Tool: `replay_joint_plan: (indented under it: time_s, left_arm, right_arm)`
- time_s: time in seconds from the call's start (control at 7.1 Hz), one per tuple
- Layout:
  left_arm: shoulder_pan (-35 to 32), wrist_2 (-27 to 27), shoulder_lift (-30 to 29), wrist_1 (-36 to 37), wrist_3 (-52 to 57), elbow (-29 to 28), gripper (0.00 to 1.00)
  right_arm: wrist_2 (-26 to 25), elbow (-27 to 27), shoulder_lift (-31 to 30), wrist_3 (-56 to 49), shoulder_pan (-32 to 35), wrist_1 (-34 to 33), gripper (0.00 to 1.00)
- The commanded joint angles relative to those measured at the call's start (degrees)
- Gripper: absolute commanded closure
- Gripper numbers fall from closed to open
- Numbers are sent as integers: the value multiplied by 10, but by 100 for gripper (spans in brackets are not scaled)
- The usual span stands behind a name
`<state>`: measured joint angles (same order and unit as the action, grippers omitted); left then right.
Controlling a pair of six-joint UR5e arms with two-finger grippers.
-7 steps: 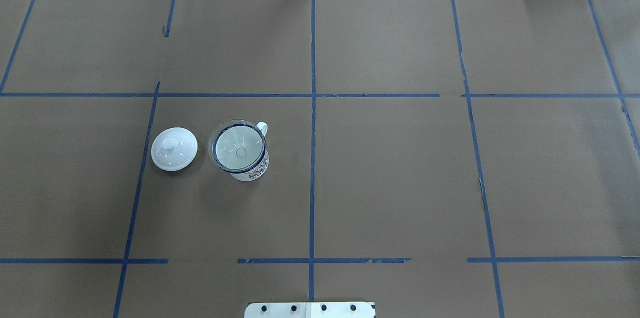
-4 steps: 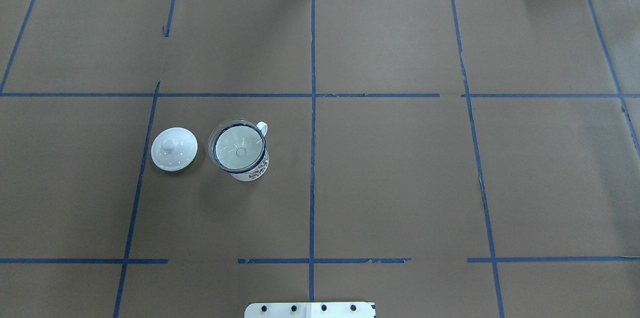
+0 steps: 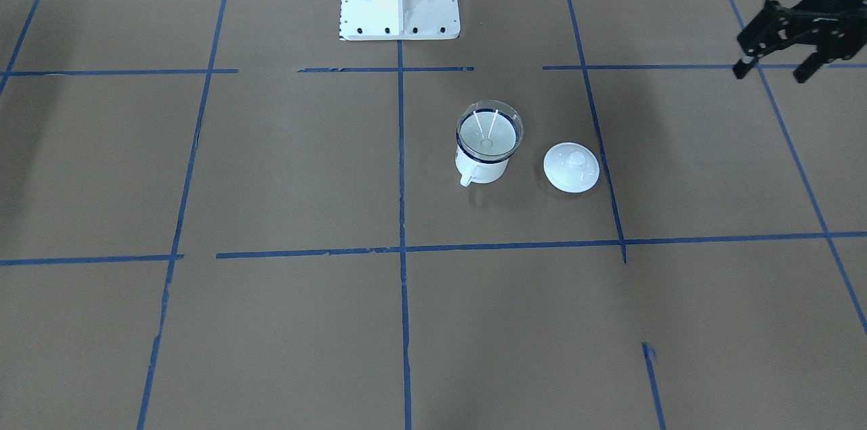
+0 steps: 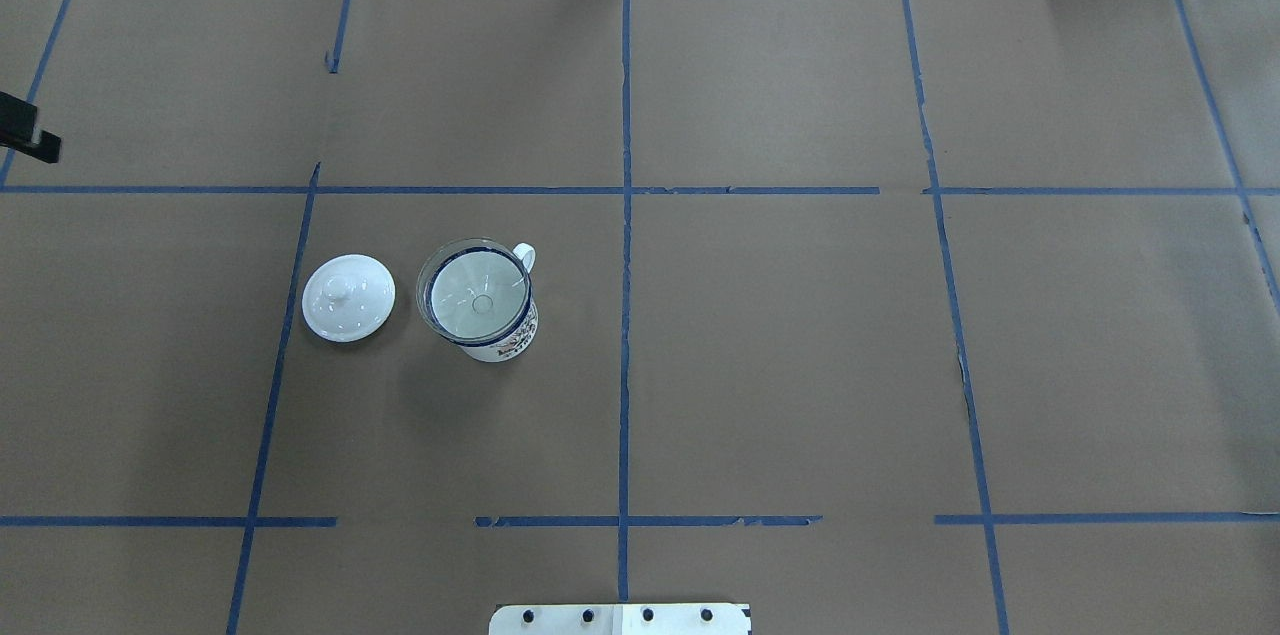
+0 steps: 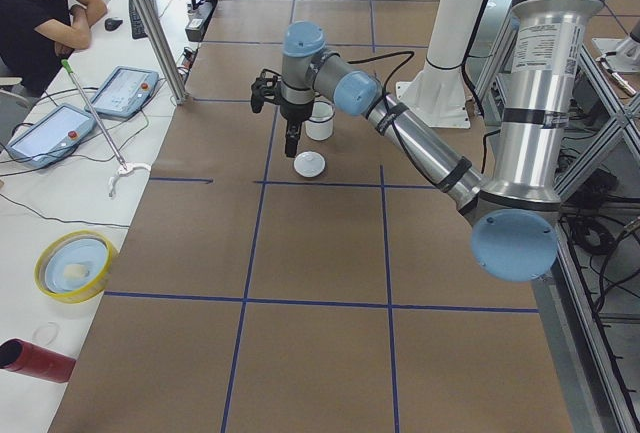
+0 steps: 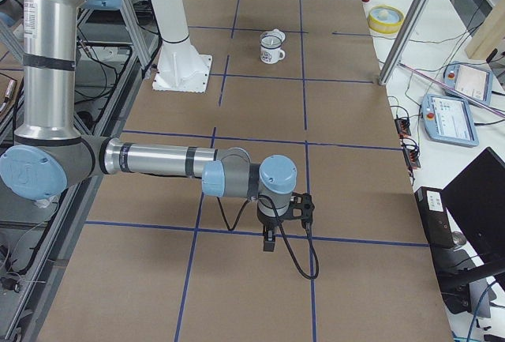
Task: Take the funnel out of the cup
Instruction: 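Reach the left gripper over the clear funnel in the white mug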
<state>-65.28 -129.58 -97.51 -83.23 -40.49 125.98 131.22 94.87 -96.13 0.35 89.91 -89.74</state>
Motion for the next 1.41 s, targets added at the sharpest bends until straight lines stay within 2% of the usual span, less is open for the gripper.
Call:
replay_joint_plan:
  time_s: [0.0, 0.14, 0.28, 0.42, 0.56, 0.84, 0.99, 1.13, 1.27]
  left_arm:
    - [145, 106, -79, 2, -119, 1, 0]
    - [183, 159, -102, 2, -126, -12, 0]
    - [187, 158, -140, 2, -126, -60, 0]
    - [232, 159, -165, 14, -162, -70, 0]
    - [266, 162, -195, 17, -216, -108, 0]
    - [284, 162, -211, -7, -224, -160, 0]
    - [295, 174, -212, -11, -225, -166, 0]
    - [306, 179, -212, -11, -225, -168, 2]
    - [306, 178, -212, -11, -225, -169, 16]
  right_arm:
    - [0, 1, 0, 0, 0, 0, 0]
    - [0, 0, 0, 0, 0, 0, 0]
    - [0, 1, 0, 0, 0, 0, 0]
    - [0, 0, 0, 0, 0, 0, 0]
    - [0, 1, 0, 0, 0, 0, 0]
    - [0, 1, 0, 0, 0, 0, 0]
    - [0, 1, 1, 0, 0, 0, 0]
    - [0, 1, 0, 0, 0, 0, 0]
    - [0, 1, 0, 0, 0, 0, 0]
